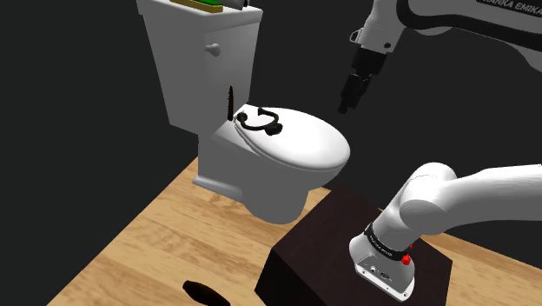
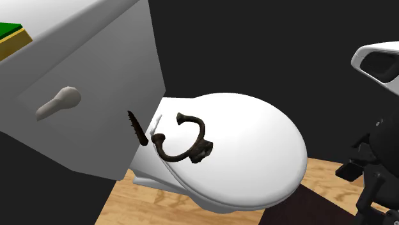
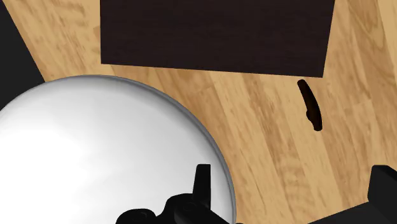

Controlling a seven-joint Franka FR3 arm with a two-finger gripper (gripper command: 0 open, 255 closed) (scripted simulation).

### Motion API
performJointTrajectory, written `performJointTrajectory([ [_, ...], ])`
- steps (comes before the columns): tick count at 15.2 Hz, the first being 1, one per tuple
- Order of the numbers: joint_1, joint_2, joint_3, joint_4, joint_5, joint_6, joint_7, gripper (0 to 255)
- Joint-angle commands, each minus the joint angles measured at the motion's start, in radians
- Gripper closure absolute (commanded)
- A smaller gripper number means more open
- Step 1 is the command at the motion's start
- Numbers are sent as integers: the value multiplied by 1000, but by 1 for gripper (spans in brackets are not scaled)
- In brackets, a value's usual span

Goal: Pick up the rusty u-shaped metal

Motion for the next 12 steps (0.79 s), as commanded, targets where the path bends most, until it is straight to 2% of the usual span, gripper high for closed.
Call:
performJointTrajectory([
  [1,0,0,0,0,0,0,0,0],
  [12,-30,371,-32,90,-22,282,13,0],
])
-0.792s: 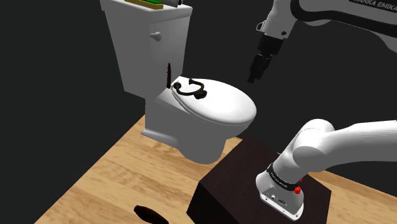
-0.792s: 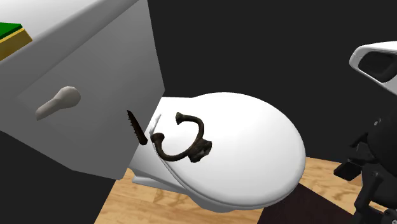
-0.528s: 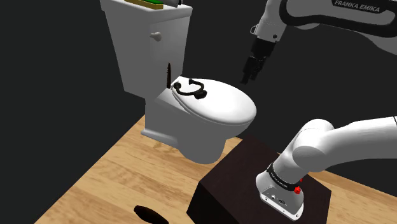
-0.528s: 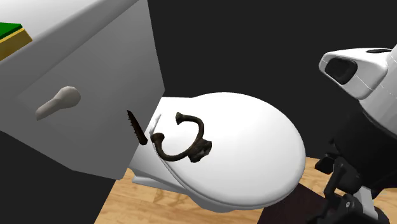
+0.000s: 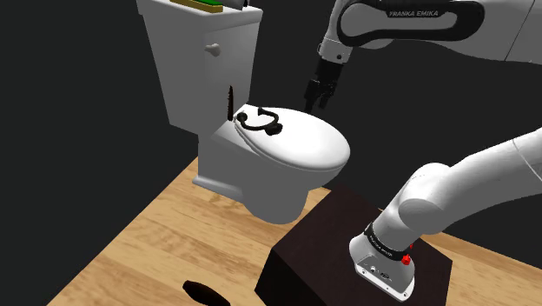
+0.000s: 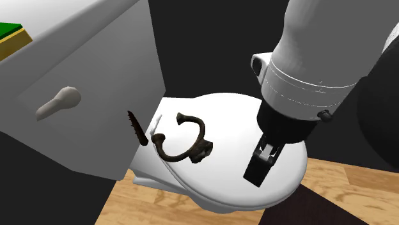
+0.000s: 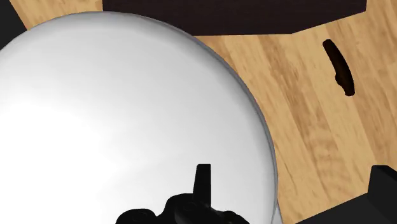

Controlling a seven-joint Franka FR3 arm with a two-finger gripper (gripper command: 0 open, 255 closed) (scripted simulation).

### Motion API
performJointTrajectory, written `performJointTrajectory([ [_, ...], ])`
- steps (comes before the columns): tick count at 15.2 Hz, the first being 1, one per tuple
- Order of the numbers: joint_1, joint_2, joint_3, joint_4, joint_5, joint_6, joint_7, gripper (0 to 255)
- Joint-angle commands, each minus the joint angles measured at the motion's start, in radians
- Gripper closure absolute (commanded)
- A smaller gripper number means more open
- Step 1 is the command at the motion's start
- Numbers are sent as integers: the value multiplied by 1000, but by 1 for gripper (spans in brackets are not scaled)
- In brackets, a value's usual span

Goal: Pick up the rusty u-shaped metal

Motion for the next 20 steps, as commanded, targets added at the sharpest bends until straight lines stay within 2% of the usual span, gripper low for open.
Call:
performJointTrajectory([
  [1,-7,71,-9,30,-3,43,-1,0],
  [11,-33,441,-44,256,6,185,7,0],
  [20,-73,786,-68,572,38,214,12,0],
])
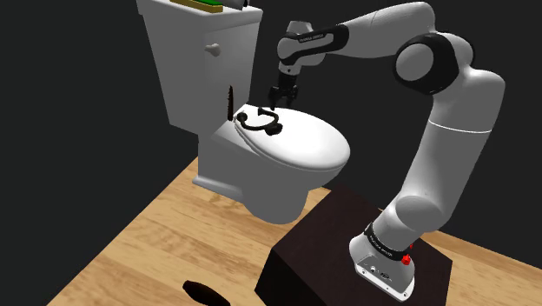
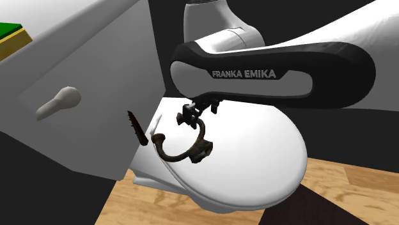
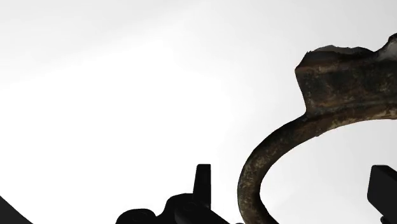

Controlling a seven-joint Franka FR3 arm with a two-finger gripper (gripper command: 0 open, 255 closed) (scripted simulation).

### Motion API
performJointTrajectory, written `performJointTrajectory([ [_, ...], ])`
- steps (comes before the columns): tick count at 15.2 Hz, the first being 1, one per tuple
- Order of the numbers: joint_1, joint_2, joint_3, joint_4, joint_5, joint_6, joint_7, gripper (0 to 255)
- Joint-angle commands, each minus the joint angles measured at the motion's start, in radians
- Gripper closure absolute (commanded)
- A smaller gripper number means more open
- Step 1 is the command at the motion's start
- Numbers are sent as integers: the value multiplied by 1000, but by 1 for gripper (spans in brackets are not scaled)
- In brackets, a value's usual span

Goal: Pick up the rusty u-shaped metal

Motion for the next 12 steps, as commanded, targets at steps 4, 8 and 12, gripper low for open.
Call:
performJointTrajectory([
  [4,-9,87,-1,55,11,33,1,0],
  [8,-10,108,1,30,15,78,-3,0],
  [12,-10,110,1,25,15,84,-3,255],
])
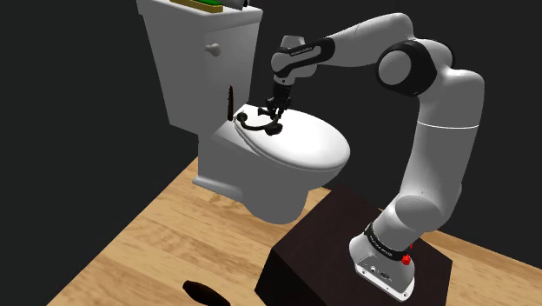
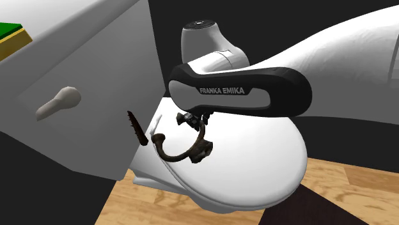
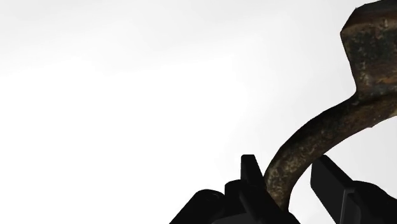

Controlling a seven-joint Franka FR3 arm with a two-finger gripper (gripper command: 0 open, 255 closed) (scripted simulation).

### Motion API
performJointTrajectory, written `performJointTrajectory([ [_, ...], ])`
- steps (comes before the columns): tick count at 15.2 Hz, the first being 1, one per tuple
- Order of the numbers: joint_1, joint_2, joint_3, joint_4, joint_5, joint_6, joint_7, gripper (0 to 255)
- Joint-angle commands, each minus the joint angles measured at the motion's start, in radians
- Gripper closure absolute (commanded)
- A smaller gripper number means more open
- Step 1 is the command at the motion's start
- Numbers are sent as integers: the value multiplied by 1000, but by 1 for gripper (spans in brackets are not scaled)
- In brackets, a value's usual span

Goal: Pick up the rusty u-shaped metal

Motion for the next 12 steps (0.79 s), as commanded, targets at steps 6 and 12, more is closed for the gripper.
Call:
performJointTrajectory([
  [6,0,0,0,-2,0,2,0,255],
  [12,1,-20,-2,24,-4,-44,3,255],
])
